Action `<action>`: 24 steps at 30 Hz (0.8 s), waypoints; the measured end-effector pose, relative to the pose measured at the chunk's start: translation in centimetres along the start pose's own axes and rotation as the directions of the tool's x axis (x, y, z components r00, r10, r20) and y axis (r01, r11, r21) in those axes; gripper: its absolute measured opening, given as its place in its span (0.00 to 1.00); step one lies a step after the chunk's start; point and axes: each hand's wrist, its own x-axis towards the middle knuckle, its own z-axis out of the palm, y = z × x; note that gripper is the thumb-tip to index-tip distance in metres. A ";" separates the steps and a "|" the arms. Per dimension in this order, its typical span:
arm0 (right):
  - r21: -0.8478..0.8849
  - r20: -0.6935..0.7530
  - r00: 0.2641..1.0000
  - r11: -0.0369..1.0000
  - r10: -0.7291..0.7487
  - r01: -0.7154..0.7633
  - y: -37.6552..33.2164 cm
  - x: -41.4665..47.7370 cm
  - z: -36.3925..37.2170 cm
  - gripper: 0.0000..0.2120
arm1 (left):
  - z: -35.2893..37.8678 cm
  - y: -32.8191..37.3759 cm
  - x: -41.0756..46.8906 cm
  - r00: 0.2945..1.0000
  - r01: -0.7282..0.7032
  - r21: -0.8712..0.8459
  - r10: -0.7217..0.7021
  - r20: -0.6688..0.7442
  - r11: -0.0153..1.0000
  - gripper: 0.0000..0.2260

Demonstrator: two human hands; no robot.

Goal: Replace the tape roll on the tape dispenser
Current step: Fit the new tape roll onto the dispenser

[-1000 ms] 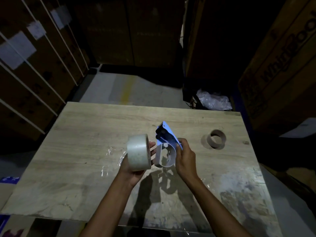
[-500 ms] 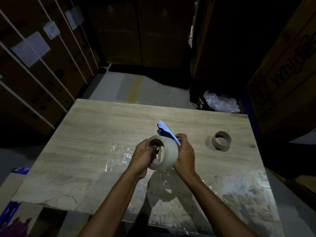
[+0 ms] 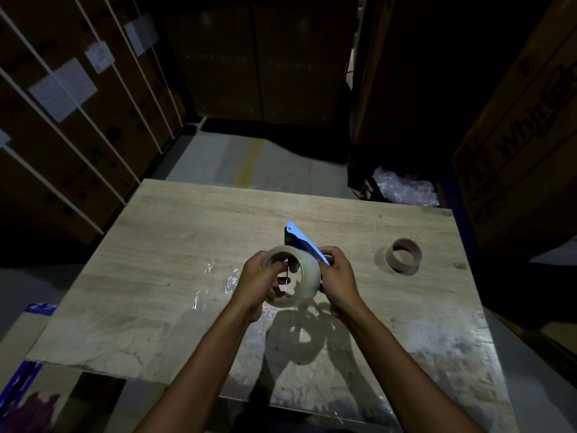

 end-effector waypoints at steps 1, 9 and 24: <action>0.030 0.008 1.000 0.999 0.014 -0.014 -0.2 -0.2 0.0 0.07 | -0.1 0.0 -0.1 1.000 0.001 0.004 -0.001 0.013 1.000 0.10; 0.190 0.055 0.991 0.974 0.119 -0.127 -1.8 -0.9 -0.3 0.17 | -0.3 -0.4 -0.7 0.979 -0.159 0.321 0.191 -0.068 0.934 0.14; 0.034 -0.001 0.996 0.996 -0.087 0.087 -0.2 0.0 0.5 0.13 | 0.7 -2.8 -0.6 0.972 -0.062 0.243 0.114 -0.206 0.968 0.09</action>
